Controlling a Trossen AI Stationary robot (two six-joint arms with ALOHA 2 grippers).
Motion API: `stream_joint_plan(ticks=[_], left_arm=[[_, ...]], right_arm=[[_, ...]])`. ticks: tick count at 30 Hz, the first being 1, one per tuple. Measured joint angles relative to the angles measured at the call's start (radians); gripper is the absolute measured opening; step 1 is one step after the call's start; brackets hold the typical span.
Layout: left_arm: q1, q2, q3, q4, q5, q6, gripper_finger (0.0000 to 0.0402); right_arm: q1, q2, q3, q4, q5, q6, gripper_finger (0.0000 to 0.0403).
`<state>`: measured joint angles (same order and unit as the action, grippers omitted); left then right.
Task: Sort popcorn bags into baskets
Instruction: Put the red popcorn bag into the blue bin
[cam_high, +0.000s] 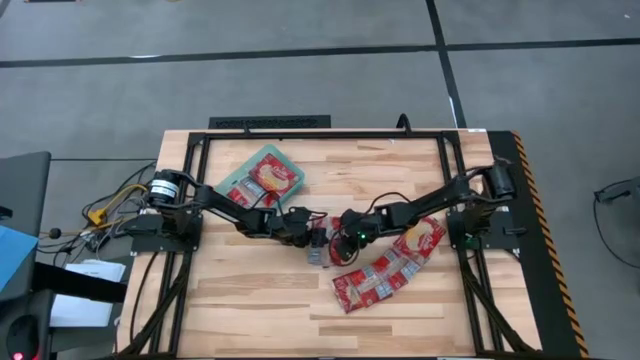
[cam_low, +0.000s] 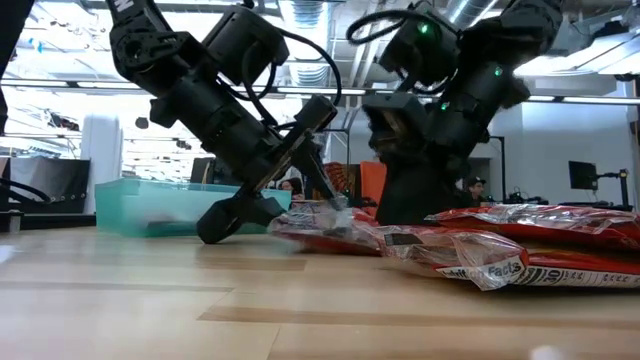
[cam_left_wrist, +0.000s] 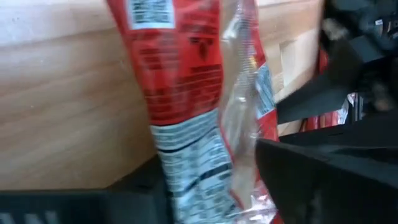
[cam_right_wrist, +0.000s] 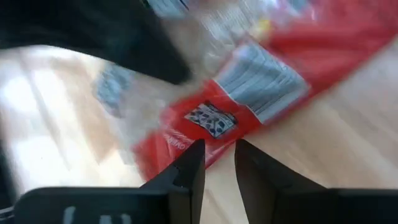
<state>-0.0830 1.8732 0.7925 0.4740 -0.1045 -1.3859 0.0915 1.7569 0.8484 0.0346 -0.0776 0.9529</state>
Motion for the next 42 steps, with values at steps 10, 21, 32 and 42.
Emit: stream_joint_plan(ticks=[10,21,32,42], left_arm=[[0.005,-0.059,-0.007,-0.010,0.022,0.044,0.0014],[0.004,-0.415,-0.008,-0.193,-0.144,0.042,0.0007],[-0.166,-0.943,-0.129,-0.916,-0.808,-0.383,0.0003],[-0.242,-0.964,-0.233,-1.181,-0.900,-0.878,0.0004]], right_arm=[[-0.025,-0.235,0.002,-0.113,0.010,-0.070,0.0096],[-0.035,-0.516,0.002,-0.325,0.216,-0.114,0.0091],[-0.034,-0.525,-0.001,-0.379,0.241,-0.143,0.0091],[-0.035,-0.509,0.000,-0.343,0.241,-0.150,0.0092]])
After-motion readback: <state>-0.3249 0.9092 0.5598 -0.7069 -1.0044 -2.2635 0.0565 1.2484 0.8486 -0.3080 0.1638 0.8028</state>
